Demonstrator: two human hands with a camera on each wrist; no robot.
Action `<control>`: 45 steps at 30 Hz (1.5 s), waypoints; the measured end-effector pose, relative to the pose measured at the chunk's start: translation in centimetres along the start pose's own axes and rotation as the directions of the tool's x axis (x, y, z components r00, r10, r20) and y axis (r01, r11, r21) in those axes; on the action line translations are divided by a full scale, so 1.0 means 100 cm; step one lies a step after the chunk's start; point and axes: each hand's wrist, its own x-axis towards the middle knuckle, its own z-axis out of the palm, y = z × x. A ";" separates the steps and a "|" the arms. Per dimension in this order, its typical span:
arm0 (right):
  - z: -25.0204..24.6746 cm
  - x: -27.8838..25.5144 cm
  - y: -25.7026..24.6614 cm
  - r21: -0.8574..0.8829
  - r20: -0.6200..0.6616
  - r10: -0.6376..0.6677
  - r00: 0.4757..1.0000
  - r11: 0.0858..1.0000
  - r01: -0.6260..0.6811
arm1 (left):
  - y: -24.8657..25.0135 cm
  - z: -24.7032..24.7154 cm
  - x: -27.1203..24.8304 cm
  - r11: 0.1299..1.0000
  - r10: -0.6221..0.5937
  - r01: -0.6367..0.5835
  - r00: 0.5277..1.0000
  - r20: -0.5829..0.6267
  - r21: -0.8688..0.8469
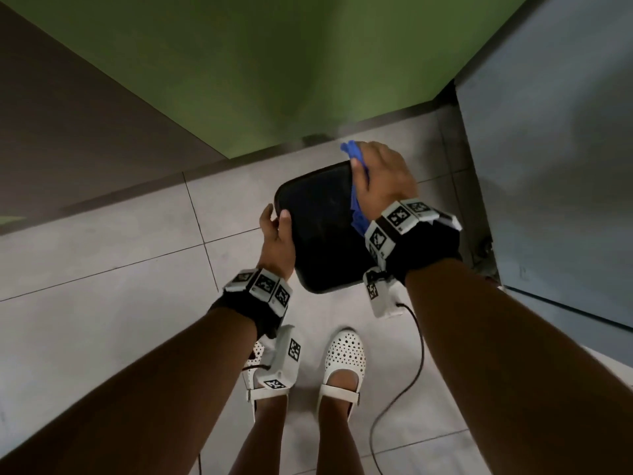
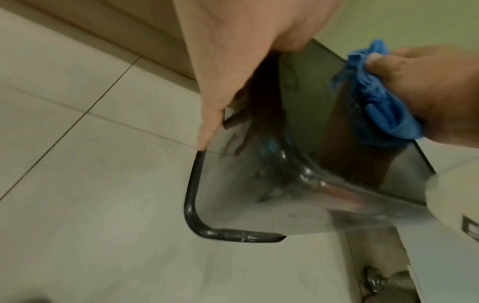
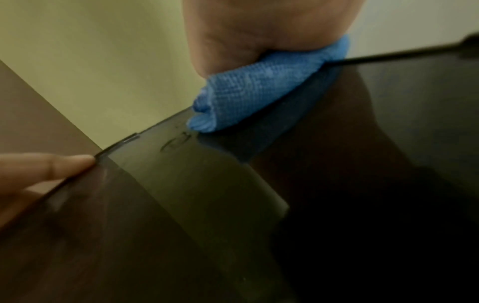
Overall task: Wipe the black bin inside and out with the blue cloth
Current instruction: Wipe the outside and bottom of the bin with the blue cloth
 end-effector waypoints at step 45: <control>0.018 -0.055 -0.002 -0.024 -0.290 0.460 0.839 0.873 -0.487 | 0.047 0.012 0.032 0.801 0.146 -0.191 0.981 0.125 0.567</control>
